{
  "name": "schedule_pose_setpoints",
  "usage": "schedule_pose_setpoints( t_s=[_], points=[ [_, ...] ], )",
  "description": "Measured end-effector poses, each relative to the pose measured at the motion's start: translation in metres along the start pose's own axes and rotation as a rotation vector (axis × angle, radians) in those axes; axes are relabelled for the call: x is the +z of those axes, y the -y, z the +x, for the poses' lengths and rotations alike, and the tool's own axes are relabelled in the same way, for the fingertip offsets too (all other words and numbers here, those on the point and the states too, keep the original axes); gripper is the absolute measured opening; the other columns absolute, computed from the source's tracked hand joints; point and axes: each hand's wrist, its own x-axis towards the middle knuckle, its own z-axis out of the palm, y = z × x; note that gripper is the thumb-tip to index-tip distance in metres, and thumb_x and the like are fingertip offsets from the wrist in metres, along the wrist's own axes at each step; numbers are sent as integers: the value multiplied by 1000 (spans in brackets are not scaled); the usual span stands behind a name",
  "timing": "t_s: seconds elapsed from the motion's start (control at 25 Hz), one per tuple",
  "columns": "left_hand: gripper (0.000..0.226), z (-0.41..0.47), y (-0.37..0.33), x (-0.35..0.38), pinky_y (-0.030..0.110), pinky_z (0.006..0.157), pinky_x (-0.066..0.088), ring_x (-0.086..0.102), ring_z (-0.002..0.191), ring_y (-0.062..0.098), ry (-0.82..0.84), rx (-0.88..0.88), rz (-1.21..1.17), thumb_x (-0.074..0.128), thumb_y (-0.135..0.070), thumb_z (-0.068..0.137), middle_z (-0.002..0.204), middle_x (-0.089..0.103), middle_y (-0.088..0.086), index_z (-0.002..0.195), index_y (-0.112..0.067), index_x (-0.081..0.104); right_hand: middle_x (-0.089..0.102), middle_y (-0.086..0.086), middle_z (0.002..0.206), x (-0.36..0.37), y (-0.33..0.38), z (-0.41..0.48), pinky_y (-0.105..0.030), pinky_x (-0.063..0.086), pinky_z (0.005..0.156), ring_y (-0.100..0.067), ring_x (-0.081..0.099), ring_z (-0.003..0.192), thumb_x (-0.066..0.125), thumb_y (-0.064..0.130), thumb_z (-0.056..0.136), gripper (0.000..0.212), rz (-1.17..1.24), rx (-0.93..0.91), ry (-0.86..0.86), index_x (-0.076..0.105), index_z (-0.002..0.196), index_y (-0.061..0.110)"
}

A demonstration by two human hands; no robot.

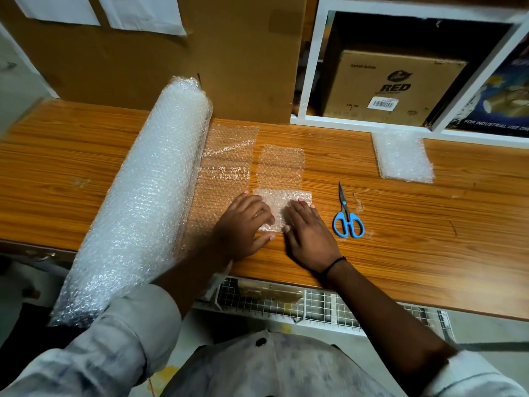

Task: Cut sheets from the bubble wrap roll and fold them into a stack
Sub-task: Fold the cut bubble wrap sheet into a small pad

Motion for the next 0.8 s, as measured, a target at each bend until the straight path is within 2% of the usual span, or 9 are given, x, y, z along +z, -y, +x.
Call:
schedule_pose_setpoints(
  t_s=[0.08, 0.24, 0.28, 0.36, 0.44, 0.52, 0.6, 0.68, 0.8],
  points=[
    [21, 0, 3, -2, 49, 116, 33, 56, 126, 29, -8, 12, 10, 71, -43, 91, 113, 69, -2, 100, -24, 72, 37, -12, 163, -3, -2, -4, -41, 10, 129, -27, 23, 156, 49, 35, 105, 55, -8, -19, 4, 44, 154, 9],
    [14, 6, -1, -7, 42, 103, 39, 62, 108, 26, -56, 0, -38, 64, -31, 95, 100, 70, -1, 96, -18, 69, 47, -11, 157, -9, 0, -7, -41, 7, 129, -28, 31, 153, 55, 42, 102, 57, -31, -53, 40, 49, 149, 11],
    [12, 8, -3, -11, 42, 99, 42, 62, 102, 25, -80, -2, -65, 63, -28, 95, 97, 70, -1, 96, -18, 68, 55, -10, 150, -10, 0, -6, -43, 10, 129, -28, 39, 148, 55, 42, 101, 53, -47, -61, 31, 54, 145, 13],
    [8, 11, -8, -22, 40, 89, 45, 62, 90, 22, -107, 1, -104, 63, -26, 95, 87, 67, -4, 95, -18, 66, 71, -8, 121, -17, 2, -4, -47, 21, 126, -26, 61, 123, 54, 37, 99, 37, -75, -71, -11, 61, 129, 16],
    [7, 17, -9, -35, 36, 82, 43, 59, 80, 16, -111, -3, -120, 64, -26, 94, 79, 63, -8, 95, -20, 65, 72, -7, 94, -30, 6, -1, -45, 37, 112, -29, 67, 97, 53, 32, 99, 25, -77, -74, -35, 62, 116, 16],
    [8, 27, -6, -46, 33, 81, 41, 56, 75, 11, -96, -49, -139, 62, -31, 96, 77, 61, -12, 95, -24, 64, 69, -7, 80, -43, 11, 6, -36, 43, 83, -30, 64, 82, 57, 29, 98, 18, -13, -65, -29, 62, 109, 15],
    [12, 38, -1, -55, 33, 83, 42, 59, 76, 8, -72, -104, -158, 58, -37, 99, 79, 63, -15, 98, -27, 65, 70, -4, 79, -55, 10, 19, -35, 45, 68, -28, 65, 77, 61, 29, 96, 16, 100, -22, -23, 63, 107, 17],
    [16, 47, 3, -59, 35, 87, 45, 63, 81, 9, -79, -170, -183, 57, -42, 101, 85, 68, -14, 104, -29, 66, 73, -3, 82, -64, 7, 35, -40, 53, 67, -28, 68, 79, 62, 30, 95, 13, 176, 7, -20, 64, 103, 20],
    [23, 56, 6, -58, 37, 93, 43, 62, 104, 13, -153, -265, -152, 57, -44, 103, 111, 71, -12, 117, -28, 65, 75, -6, 89, -68, -2, 62, -44, 55, 70, -31, 69, 86, 62, 28, 95, 11, 178, 50, -53, 67, 100, 19]
  ],
)
